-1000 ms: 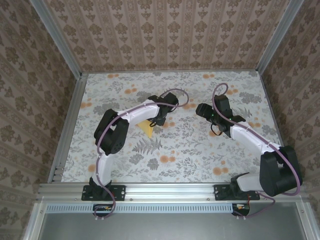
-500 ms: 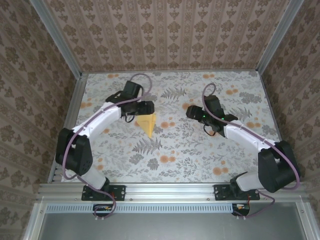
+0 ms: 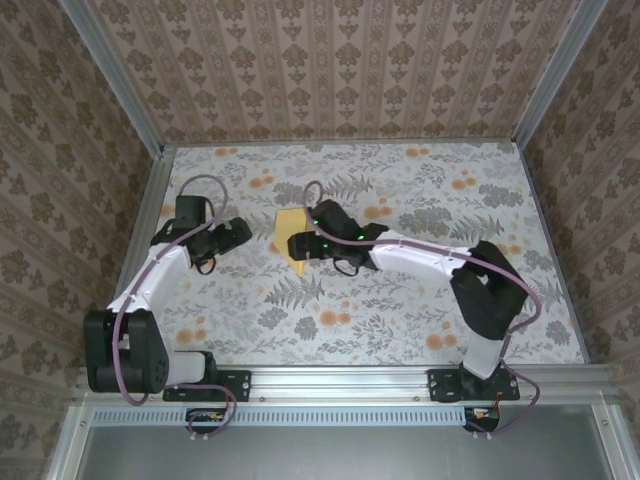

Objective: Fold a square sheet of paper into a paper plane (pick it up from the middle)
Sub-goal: Fold the wing for the fifth time at the center of the table.

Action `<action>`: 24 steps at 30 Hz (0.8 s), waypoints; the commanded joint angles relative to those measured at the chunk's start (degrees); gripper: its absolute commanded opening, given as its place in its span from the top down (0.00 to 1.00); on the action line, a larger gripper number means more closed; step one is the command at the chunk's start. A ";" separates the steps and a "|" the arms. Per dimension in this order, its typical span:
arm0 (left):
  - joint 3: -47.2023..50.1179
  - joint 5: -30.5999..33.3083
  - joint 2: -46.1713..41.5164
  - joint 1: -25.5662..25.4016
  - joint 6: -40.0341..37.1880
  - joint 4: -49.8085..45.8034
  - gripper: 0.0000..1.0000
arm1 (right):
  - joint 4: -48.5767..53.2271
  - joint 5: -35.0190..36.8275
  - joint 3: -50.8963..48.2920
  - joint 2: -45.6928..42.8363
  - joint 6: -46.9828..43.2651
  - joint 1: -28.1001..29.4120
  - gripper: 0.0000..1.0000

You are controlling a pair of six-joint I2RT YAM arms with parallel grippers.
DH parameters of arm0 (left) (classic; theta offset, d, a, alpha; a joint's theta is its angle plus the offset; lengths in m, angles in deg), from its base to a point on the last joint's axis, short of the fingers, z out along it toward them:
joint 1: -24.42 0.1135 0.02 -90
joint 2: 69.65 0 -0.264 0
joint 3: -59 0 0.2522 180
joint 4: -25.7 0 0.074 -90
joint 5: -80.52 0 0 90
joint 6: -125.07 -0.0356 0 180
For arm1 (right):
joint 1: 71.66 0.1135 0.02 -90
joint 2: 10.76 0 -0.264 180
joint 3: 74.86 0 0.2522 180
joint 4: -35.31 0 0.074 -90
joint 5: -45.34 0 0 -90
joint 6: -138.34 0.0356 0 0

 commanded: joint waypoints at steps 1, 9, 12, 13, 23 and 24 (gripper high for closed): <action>2.60 -3.37 -2.09 2.92 1.59 1.50 0.00 | 3.62 -0.10 4.69 4.07 -0.81 2.35 0.17; 5.24 -5.34 -3.15 6.28 1.69 1.88 0.00 | 8.33 -0.76 14.24 13.09 -0.24 4.96 0.22; 5.45 -5.87 -3.16 6.36 1.78 2.17 0.00 | 10.32 1.81 17.45 16.16 -1.08 4.86 0.23; 5.41 -5.97 -3.12 6.36 1.87 2.20 0.00 | 10.94 2.65 18.69 17.46 -1.39 4.77 0.23; 5.18 -7.44 -3.07 6.40 2.13 2.05 0.00 | 14.30 4.28 23.24 24.72 -2.06 1.66 0.25; 5.14 -7.46 -3.07 6.32 2.20 2.10 0.00 | 14.47 4.15 23.19 24.99 -2.31 1.50 0.25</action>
